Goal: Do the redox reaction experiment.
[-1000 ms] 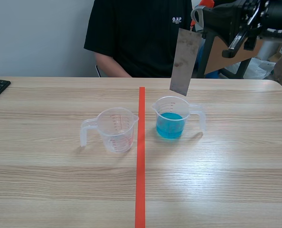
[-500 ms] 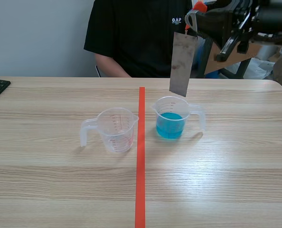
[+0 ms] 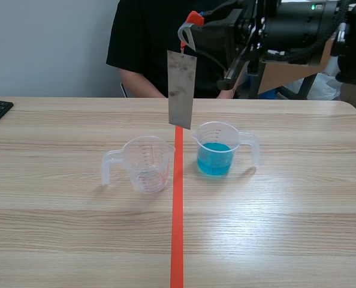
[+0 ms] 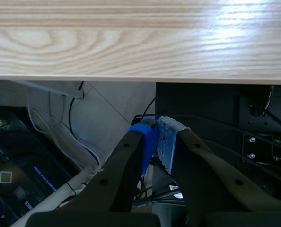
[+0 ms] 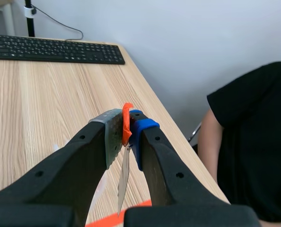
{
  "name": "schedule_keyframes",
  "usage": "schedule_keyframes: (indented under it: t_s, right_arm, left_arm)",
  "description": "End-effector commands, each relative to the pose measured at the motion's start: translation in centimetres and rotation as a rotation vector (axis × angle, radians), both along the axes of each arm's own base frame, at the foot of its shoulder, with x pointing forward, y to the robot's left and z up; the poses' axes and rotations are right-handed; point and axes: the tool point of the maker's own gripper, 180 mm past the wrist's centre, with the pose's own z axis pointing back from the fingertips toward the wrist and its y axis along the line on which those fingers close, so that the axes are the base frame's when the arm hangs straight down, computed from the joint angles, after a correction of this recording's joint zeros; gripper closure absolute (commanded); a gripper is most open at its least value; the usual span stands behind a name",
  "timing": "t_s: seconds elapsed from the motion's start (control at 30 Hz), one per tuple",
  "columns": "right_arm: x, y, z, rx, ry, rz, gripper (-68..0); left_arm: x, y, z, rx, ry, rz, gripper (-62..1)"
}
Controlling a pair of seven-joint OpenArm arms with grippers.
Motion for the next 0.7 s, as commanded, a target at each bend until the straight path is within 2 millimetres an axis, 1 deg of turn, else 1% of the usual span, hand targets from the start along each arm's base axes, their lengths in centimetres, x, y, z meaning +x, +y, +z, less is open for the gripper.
schedule_keyframes:
  t_s: [0.0, 0.17, 0.3, 0.53, 0.67]
  right_arm:
    - [-0.2, 0.9, 2.0, 0.025, -0.049, 0.032, -1.3]
    - [-1.0, 3.5, 1.9, 0.020, -0.043, 0.091, -1.3]
    - [-1.7, 5.1, 1.7, 0.011, -0.045, 0.128, -1.3]
    - [-2.6, 6.8, 1.0, 0.002, -0.022, 0.165, -1.3]
    - [-2.7, 7.2, 0.5, -0.022, -0.022, 0.169, -1.3]
  left_arm:
    - [0.2, -0.1, 0.2, -0.001, -0.016, 0.002, -4.0]
    - [-0.4, 0.4, -0.6, 0.005, 0.006, 0.013, -4.0]
    - [-0.7, 0.5, -0.9, 0.007, 0.018, 0.017, -4.0]
    - [-0.8, 0.5, -0.9, 0.008, 0.018, 0.017, -4.0]
    - [-0.7, 0.5, -0.9, 0.007, 0.017, 0.017, -4.0]
